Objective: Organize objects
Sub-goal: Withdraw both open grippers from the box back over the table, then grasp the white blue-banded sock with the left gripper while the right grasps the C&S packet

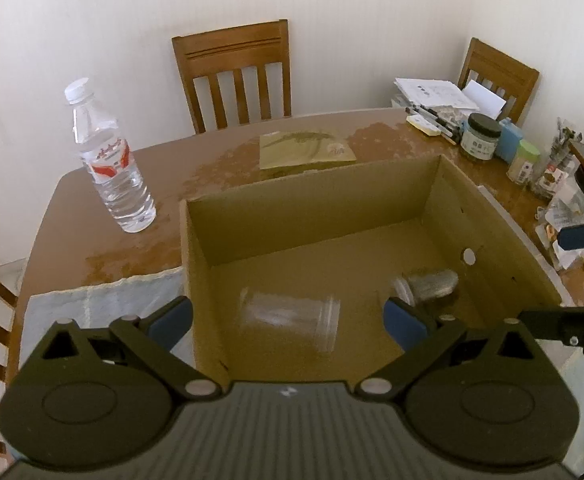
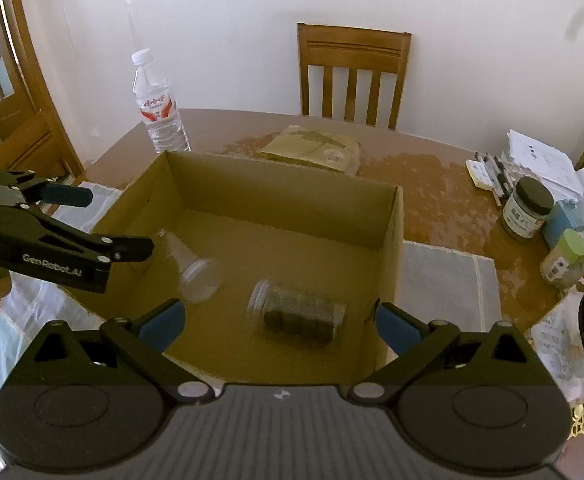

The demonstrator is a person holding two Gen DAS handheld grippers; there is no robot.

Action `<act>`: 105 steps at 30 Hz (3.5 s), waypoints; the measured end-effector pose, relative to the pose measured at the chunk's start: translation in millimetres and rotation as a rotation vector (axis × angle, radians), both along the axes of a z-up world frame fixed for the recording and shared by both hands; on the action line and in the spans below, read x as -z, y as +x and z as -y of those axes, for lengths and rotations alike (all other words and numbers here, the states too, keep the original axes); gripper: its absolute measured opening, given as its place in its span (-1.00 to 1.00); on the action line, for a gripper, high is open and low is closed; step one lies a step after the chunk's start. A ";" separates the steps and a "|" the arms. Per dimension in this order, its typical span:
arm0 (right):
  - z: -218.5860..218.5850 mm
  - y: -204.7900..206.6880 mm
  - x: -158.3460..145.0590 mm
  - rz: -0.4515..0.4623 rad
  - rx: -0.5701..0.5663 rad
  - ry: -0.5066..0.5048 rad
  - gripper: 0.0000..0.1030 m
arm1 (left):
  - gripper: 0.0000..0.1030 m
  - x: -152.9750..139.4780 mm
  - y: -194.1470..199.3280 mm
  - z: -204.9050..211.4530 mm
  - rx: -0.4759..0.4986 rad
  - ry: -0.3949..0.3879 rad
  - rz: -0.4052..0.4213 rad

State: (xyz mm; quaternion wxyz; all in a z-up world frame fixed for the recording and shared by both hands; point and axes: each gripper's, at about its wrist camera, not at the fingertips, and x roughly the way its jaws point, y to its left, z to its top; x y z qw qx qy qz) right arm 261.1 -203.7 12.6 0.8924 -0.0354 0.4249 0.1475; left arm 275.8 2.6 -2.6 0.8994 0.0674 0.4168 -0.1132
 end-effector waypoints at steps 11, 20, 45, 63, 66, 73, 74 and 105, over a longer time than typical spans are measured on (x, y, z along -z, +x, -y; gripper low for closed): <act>3.9 -34.6 11.3 -0.016 0.030 0.020 1.00 | 0.97 -12.5 -43.2 -10.6 -0.008 -0.010 0.042; 12.6 -73.9 35.7 -0.065 0.130 0.049 1.00 | 0.98 4.7 -88.9 -22.2 -0.049 -0.038 0.032; -21.7 -105.6 70.0 -0.125 0.088 0.096 1.00 | 0.98 85.0 -133.2 -39.7 -0.141 -0.012 -0.099; -36.6 -89.7 88.3 -0.155 -0.015 0.088 1.00 | 0.99 101.2 -136.3 -52.0 -0.123 0.002 -0.146; -35.6 -88.6 89.0 -0.153 -0.029 0.086 1.00 | 0.99 100.2 -140.2 -57.6 -0.120 0.016 -0.153; -36.6 -87.5 92.1 -0.146 -0.071 0.074 0.99 | 0.96 101.8 -142.6 -46.4 -0.098 0.048 -0.111; -36.9 -86.9 93.1 -0.148 -0.073 0.071 0.99 | 0.95 101.6 -143.5 -43.4 -0.085 0.050 -0.100; -39.2 -82.4 92.4 -0.152 -0.071 0.018 0.38 | 0.19 105.4 -135.0 -42.3 -0.097 -0.039 -0.145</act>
